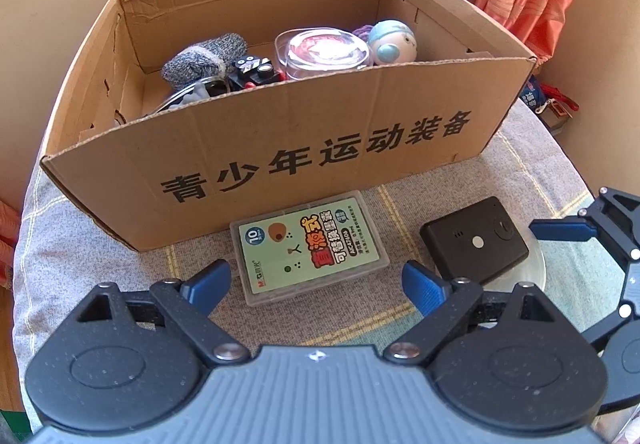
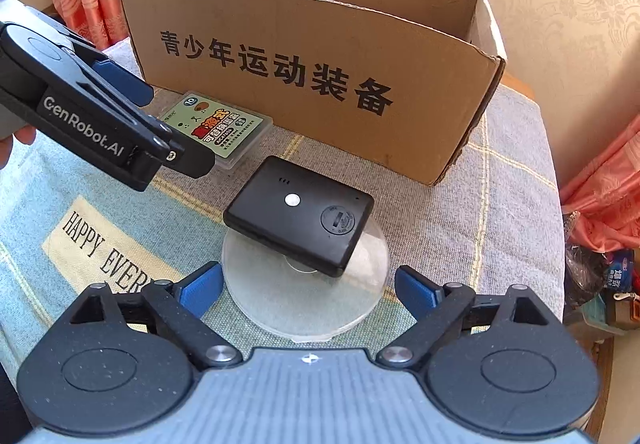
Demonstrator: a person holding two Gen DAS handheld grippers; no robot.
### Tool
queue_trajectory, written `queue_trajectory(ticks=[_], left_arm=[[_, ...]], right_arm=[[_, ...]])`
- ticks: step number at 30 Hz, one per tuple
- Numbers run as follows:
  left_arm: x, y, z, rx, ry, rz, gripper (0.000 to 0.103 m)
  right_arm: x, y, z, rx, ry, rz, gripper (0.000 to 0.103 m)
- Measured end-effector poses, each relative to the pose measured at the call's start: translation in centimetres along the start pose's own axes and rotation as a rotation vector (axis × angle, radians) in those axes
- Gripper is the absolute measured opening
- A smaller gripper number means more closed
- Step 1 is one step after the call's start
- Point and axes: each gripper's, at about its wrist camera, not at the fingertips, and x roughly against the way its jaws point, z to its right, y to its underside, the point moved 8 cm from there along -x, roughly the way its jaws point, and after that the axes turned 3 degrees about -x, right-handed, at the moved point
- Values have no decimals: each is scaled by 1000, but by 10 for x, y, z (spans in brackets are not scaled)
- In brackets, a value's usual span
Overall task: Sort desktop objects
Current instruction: 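Grasp the green card pack with left tool while right tool grasps the black square device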
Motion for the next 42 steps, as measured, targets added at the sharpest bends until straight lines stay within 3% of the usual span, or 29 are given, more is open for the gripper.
queue_trajectory(ticks=[13,19,37,42], left_arm=[[-20,-7,-8,111,-38,29,93],[-27,-12,-6,108,-87,29,96],[-18,5,-37,73,-114,32,92],[-14,12,-42,71,-110,34,91]], right_arm=[[7,-16,-7,-6,-30,64,95],[6,-21,-10,-8,-24,76,95],[-9,-38,-6,-134,11,47,95],[-9,-41,-8,-128,56,47,85]])
